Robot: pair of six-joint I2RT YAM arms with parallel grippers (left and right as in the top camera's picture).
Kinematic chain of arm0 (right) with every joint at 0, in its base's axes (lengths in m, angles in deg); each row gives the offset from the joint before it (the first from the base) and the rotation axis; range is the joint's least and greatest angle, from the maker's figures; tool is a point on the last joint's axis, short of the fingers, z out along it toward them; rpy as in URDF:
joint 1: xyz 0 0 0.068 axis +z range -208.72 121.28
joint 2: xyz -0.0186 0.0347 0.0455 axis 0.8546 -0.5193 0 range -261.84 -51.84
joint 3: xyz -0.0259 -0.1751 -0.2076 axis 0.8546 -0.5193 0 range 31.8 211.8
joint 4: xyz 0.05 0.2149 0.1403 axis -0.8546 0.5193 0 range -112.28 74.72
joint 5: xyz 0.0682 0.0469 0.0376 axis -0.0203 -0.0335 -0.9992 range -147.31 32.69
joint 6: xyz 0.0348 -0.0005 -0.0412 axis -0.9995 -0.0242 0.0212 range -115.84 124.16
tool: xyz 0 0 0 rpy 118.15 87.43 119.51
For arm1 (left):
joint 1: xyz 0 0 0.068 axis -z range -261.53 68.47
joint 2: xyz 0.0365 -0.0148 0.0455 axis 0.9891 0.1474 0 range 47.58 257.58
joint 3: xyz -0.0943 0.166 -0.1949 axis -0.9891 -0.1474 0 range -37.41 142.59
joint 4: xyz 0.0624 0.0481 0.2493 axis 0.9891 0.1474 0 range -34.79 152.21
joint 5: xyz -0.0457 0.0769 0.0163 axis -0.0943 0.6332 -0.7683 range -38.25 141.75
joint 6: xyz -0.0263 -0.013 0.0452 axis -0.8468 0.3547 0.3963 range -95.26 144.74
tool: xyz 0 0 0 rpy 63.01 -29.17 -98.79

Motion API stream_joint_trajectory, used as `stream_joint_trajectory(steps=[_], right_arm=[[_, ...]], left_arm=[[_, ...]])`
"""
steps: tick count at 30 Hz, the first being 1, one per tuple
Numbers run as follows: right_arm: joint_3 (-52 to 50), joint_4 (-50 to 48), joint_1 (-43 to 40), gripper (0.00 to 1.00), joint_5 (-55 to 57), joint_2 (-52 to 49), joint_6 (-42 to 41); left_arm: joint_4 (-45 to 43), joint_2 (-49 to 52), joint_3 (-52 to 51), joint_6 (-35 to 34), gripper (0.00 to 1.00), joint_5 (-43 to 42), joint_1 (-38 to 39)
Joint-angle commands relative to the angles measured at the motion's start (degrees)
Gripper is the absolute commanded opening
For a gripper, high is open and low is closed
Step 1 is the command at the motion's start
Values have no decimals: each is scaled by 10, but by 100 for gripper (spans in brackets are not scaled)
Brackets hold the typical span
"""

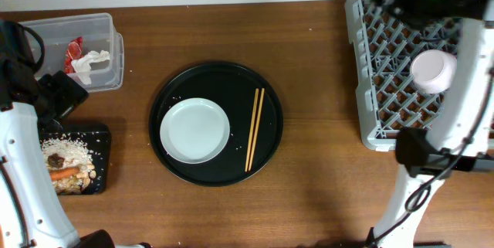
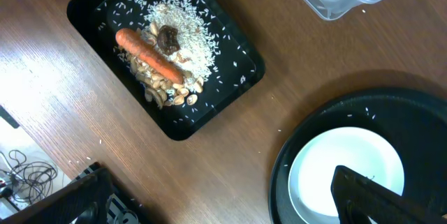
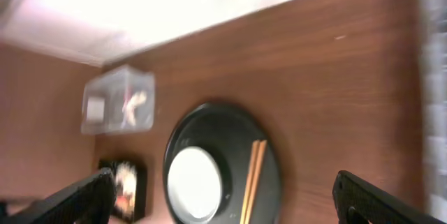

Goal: Sort waste into correct bins and load items into the dishwasher rack
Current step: 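Reach the right gripper to the chopsticks on the round tray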

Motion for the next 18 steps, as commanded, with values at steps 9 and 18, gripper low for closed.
stream_joint_trajectory(steps=[9, 18], right_arm=[[-132, 2, 337, 98, 433, 15, -163], [-177, 4, 358, 98, 398, 10, -168]], left_arm=[[1, 3, -2, -5, 99, 10, -3], [1, 3, -2, -5, 99, 10, -3]])
